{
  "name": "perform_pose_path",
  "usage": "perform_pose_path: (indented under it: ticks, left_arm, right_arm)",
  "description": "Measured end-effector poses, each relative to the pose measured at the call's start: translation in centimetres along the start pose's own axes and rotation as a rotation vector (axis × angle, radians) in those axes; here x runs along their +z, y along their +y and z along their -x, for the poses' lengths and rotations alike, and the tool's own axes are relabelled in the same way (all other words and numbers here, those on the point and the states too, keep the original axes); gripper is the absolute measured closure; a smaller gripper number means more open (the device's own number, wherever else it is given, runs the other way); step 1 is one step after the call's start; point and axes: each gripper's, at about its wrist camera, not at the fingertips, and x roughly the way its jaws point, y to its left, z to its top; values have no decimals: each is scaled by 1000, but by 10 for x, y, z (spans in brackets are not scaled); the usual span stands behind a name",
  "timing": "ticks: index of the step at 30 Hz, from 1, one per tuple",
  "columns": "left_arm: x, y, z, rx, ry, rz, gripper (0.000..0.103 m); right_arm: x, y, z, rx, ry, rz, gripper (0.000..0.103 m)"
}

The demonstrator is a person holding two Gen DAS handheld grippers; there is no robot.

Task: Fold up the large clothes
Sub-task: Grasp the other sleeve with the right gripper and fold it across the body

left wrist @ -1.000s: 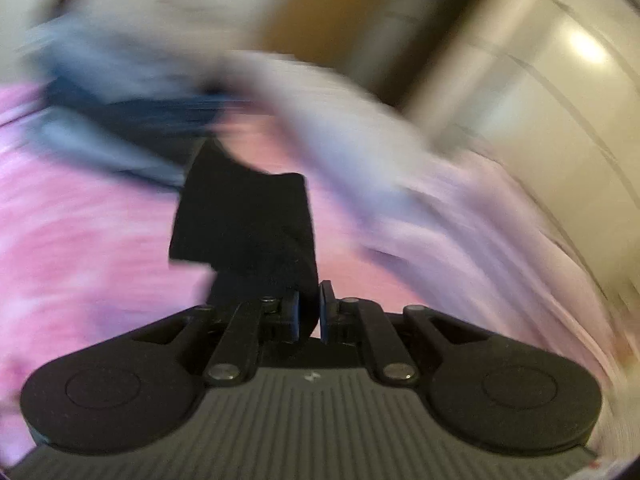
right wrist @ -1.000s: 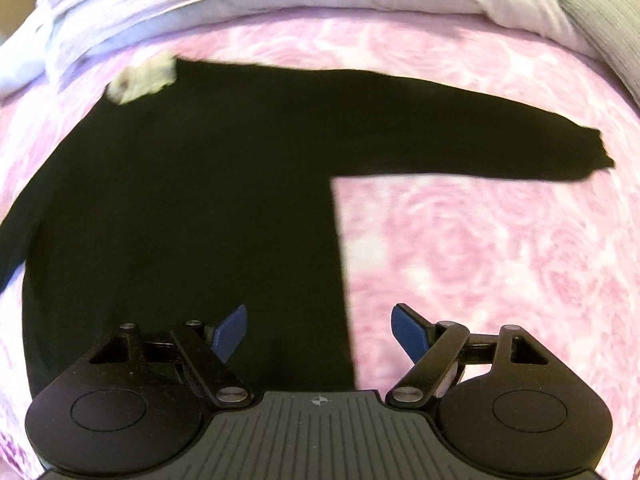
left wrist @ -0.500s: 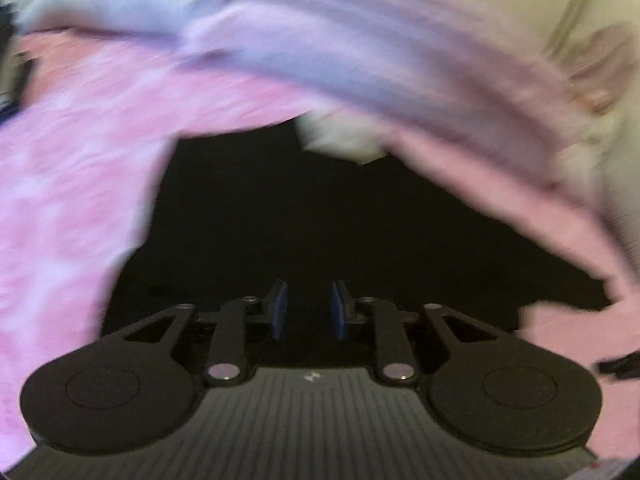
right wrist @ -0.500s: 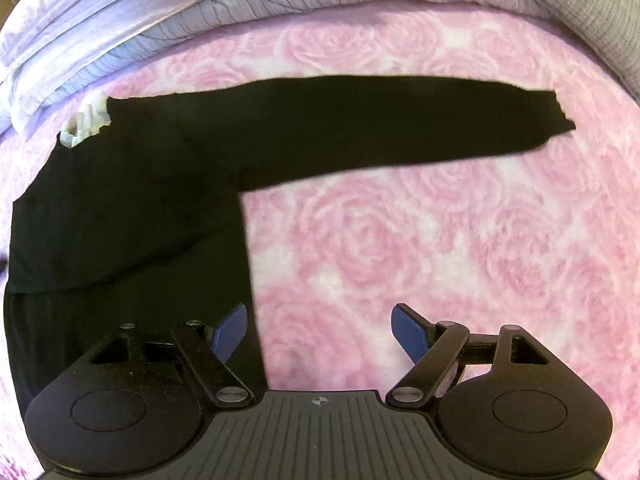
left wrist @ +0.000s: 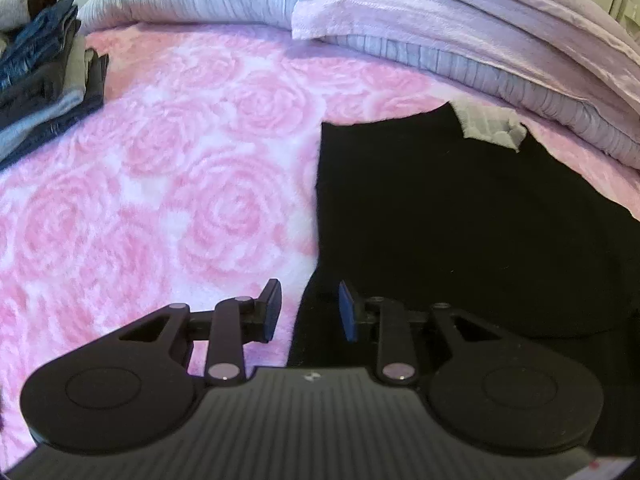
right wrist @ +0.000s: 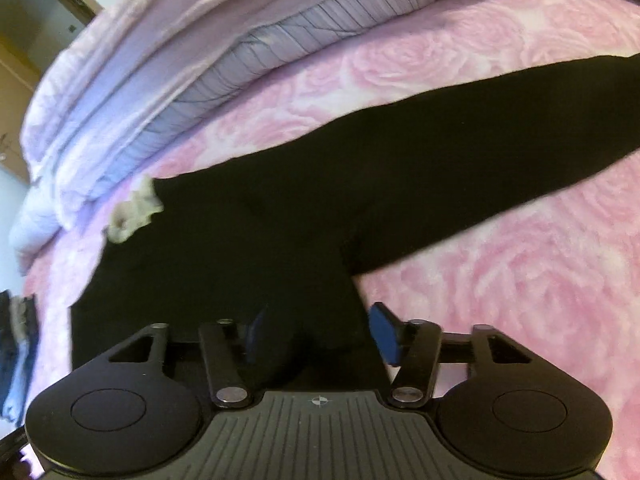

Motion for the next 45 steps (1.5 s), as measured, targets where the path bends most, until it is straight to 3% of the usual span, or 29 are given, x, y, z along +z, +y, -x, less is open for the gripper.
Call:
perform_pose_path:
  ticks: [1,2,5,7,9,10,11,13,18,21,27,28,29,34,37,39,42,45]
  left_arm:
    - [-2,1,-3,0,13,5,77]
    - [-5,3,-5,2,22,11,77]
    - [-13,8,-10,13,50,29,77]
    - [-19,12,-9,26,63,33,76]
    - [-21,17,-6,31,71,54,73]
    - [-21,21,-4,32,73,67,72]
    - [-20,24,-2,31,73,76,71]
    - [-17,27,2,35,72,88,70]
    - [-6,26,7,46,58,147,73]
    - [2,21,9,49,39,185,73]
    - [11,17,12,48,29,263,73]
    - [11,16,13,48,32,267,73]
    - [11,15,13,51,38,266,73]
    - [7,14,23,43,38,271,73]
    - [4,15,28,32,41,272,73]
    - [2,16,32,21,42,280,73]
    - [-2,19,37,-1,43,305,73]
    - [-5,24,41,-16,49,331,73]
  right_arm:
    - [0,3,-4,-21,-8,26,96]
    - [0,7,-4,-44,-33,65,96]
    - [-1,17,10,-11,-145,159,96]
    - [3,10,9,-59,-113,155,95]
    - [10,-18,6,-121,-43,51,87]
    - [15,-37,7,-123,-27,-19,77]
    - [20,-60,13,-108,-35,-108,63]
    - [30,-103,28,-79,-81,-272,51]
    - [60,-195,61,-32,-251,-476,51]
    - [73,-238,63,-17,-288,-570,51]
    - [79,-282,49,61,-335,-719,65]
    - [81,-283,48,48,-341,-710,79]
    - [83,-280,48,10,-342,-685,102]
    - [106,-227,56,-216,-347,-382,102]
    - [121,-159,67,-373,-392,-122,102]
    - [125,-99,76,-427,-459,101,102]
    - [112,-2,79,-398,-540,460,102]
    - [64,94,70,-292,-569,848,102]
